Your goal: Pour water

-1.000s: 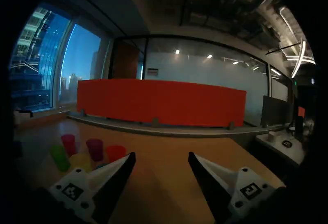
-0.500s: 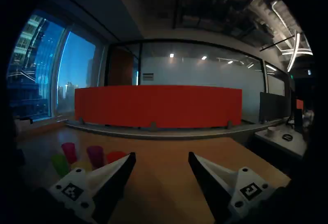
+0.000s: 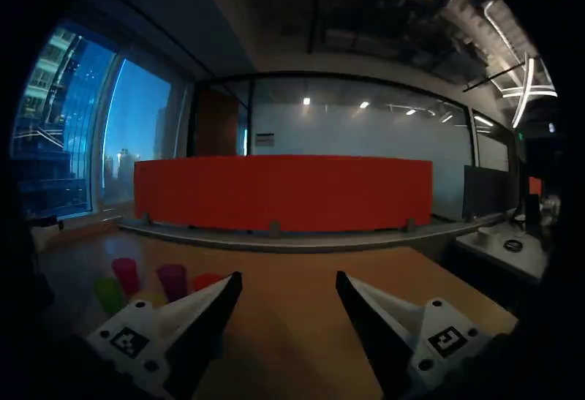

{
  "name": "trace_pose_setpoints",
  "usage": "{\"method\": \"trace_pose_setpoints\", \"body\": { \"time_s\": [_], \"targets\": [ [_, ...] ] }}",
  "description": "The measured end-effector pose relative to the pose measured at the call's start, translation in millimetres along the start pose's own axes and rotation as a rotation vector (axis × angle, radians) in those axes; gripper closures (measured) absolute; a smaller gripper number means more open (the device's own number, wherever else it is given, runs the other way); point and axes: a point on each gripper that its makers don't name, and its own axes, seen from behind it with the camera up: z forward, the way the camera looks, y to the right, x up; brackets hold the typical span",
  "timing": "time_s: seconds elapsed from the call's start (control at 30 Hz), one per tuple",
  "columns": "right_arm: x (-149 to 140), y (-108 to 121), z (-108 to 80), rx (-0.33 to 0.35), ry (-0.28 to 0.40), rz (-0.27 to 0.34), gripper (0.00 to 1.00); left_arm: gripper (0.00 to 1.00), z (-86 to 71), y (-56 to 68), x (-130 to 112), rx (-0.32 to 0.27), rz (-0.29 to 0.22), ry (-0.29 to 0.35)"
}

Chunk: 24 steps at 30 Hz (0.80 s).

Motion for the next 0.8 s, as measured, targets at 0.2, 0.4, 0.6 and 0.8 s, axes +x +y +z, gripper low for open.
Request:
{"method": "trace_pose_setpoints", "body": {
  "time_s": [0.2,0.4,0.6,0.8],
  "targets": [
    [1,2,-0.7,-0.014,-0.008,-0.004,0.00,0.00,4.7,-9.6,-18,0.016,0.008,-0.009],
    [1,6,-1.5,-0.031,-0.014,-0.006,0.00,0.00,9.8,-13.5,-35,0.010,-0.007,-0.023],
    [5,3,-2.8,-0.035,-0.017,-0.013,0.00,0.00,13.3,-14.0,-43,0.005,0.001,-0.015],
    [9,-1,-2.0,-0.034,-0.014,-0.027,0.00,0.00,14.1,-22.5,-51,0.024,-0.005,-0.022]
  ]
}}
